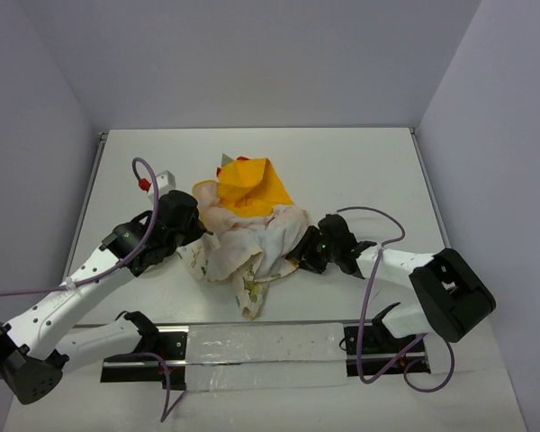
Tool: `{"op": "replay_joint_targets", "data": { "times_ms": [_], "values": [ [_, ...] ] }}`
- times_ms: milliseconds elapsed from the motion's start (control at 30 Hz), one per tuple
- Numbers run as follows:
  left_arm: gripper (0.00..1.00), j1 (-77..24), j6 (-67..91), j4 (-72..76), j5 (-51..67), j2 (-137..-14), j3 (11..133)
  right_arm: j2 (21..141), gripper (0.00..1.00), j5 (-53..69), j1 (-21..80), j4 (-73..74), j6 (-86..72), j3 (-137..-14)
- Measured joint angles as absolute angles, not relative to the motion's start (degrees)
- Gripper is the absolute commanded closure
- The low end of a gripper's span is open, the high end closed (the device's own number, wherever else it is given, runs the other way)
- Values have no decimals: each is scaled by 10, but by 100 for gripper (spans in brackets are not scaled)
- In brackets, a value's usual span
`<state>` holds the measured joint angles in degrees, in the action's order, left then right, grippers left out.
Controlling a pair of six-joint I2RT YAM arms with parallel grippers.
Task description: Zip up the jacket
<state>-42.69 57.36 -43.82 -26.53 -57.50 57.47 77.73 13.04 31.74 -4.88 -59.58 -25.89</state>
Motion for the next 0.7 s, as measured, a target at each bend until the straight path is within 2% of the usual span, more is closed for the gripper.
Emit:
{"op": "replay_joint_targets", "data": {
  "times_ms": [67, 133, 300, 467, 567, 700],
  "values": [
    [100, -410, 566, -436, -264, -575, 575, 781, 70, 126, 317, -53, -602, -257],
    [100, -396, 561, -432, -262, -574, 575, 785, 100, 123, 317, -61, -609, -254],
    [100, -344, 541, -391, -228, -580, 573, 819, 100, 115, 317, -73, -619, -271],
    [100, -203, 499, -330, -132, -672, 609, 843, 100, 111, 263, -35, -597, -377],
    [100, -137, 468, -332, -89, -754, 700, 837, 100, 96, 198, -5, -568, -480],
    [100, -81, 447, -325, -53, -833, 887, 803, 100, 74, 115, 30, -533, -634]
  ]
}}
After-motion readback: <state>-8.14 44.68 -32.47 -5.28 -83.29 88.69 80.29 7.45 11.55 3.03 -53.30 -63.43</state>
